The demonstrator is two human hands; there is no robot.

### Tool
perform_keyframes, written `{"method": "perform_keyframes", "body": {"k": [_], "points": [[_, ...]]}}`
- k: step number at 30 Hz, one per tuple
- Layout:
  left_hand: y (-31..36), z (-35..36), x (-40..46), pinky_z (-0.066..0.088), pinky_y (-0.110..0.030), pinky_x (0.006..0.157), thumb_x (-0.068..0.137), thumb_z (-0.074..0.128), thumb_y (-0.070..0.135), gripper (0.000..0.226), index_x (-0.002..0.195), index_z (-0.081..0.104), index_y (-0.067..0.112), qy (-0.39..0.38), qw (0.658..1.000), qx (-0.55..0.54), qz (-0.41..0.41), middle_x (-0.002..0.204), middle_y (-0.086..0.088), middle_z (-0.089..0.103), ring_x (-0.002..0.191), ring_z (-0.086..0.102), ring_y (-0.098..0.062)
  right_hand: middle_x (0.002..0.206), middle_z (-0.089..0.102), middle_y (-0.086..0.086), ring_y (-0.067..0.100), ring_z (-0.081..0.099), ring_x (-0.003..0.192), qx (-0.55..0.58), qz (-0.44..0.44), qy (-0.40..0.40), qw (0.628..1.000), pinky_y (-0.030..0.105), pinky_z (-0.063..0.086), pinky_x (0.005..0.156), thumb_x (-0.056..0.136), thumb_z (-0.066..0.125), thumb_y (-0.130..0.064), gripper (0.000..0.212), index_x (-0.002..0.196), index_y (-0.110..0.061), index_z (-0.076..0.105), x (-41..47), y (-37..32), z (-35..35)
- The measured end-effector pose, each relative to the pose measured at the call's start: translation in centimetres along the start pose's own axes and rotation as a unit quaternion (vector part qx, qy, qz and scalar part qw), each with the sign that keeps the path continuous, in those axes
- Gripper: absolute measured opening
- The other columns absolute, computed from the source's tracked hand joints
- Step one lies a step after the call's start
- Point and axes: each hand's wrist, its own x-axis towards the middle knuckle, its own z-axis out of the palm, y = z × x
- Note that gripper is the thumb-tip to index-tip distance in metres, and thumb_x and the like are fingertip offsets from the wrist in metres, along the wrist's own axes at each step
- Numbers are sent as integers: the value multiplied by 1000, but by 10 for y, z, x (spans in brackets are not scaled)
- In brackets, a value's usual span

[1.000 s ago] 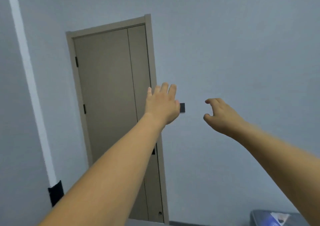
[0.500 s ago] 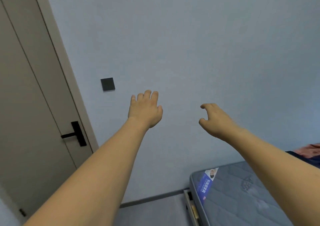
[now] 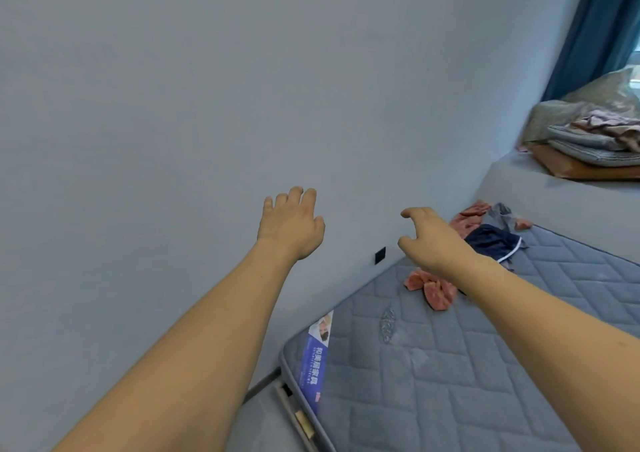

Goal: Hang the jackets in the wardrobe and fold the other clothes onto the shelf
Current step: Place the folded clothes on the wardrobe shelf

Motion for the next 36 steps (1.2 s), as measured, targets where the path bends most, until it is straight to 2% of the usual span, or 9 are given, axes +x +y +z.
{"method": "perform_keyframes", "body": {"k": [10, 20, 24, 27, 29, 31, 33, 34, 36], "points": [[84, 123, 143, 21, -47, 116, 101, 35, 35, 56, 152, 25, 15, -51, 992, -42, 104, 157, -9, 26, 137, 32, -33, 146, 38, 15, 32, 43, 129, 25, 143, 22, 989, 41, 39, 103, 93, 54, -19, 53, 143, -7, 40, 89, 169, 44], [209, 458, 282, 31, -42, 111, 97, 45, 30, 55, 147, 32, 11, -228, 950, -120, 178, 149, -11, 33, 131, 39, -32, 141, 42, 15, 32, 42, 130, 14, 279, 63, 958, 41, 35, 105, 86, 57, -10, 56, 140, -2, 43, 200, 414, 224], [283, 568, 318, 32, -42, 110, 92, 51, 20, 53, 143, 38, 10, -246, 919, -216, 220, 144, -10, 36, 132, 37, -32, 142, 40, 11, 30, 41, 130, 14, 293, 103, 951, 39, 35, 104, 87, 60, -12, 61, 143, -7, 40, 225, 527, 287], [352, 630, 360, 21, -39, 116, 91, 51, 15, 59, 147, 34, 8, -226, 907, -253, 249, 153, -12, 28, 142, 26, -31, 151, 30, 8, 28, 38, 135, 35, 311, 117, 943, 44, 34, 109, 91, 64, -29, 70, 151, -17, 29, 246, 607, 323], [404, 668, 391, 16, -39, 118, 91, 52, 16, 65, 151, 27, 8, -202, 906, -241, 284, 158, -14, 19, 145, 20, -32, 159, 16, 2, 24, 25, 144, 22, 348, 76, 934, 53, 20, 116, 93, 58, -45, 75, 154, -30, 18, 250, 656, 353], [447, 715, 412, 17, -47, 119, 90, 54, 23, 74, 155, 20, 15, -205, 901, -221, 313, 162, -12, 10, 148, 12, -32, 163, 4, -1, 19, 8, 150, -63, 375, 28, 924, 57, 4, 119, 93, 44, -61, 74, 155, -37, 13, 246, 696, 396], [476, 770, 407, 12, -59, 117, 89, 51, 36, 75, 156, 17, 28, -185, 912, -151, 333, 164, -7, 6, 150, 3, -29, 162, 14, 4, 22, 12, 150, -160, 352, 47, 921, 56, 4, 119, 91, 34, -64, 72, 154, -31, 25, 234, 726, 436], [478, 786, 400, 10, -63, 116, 88, 48, 41, 71, 154, 23, 33, -134, 925, -114, 336, 164, -5, 10, 151, 3, -29, 160, 21, 6, 24, 18, 148, -174, 334, 82, 923, 56, 6, 119, 88, 35, -63, 73, 152, -28, 31, 234, 730, 445], [490, 817, 387, 15, -66, 111, 83, 47, 41, 62, 145, 43, 35, -70, 935, -107, 331, 158, -7, 29, 148, 18, -31, 158, 26, 6, 25, 22, 147, -184, 324, 108, 922, 55, 5, 119, 87, 40, -61, 73, 150, -26, 34, 229, 744, 456]]}}
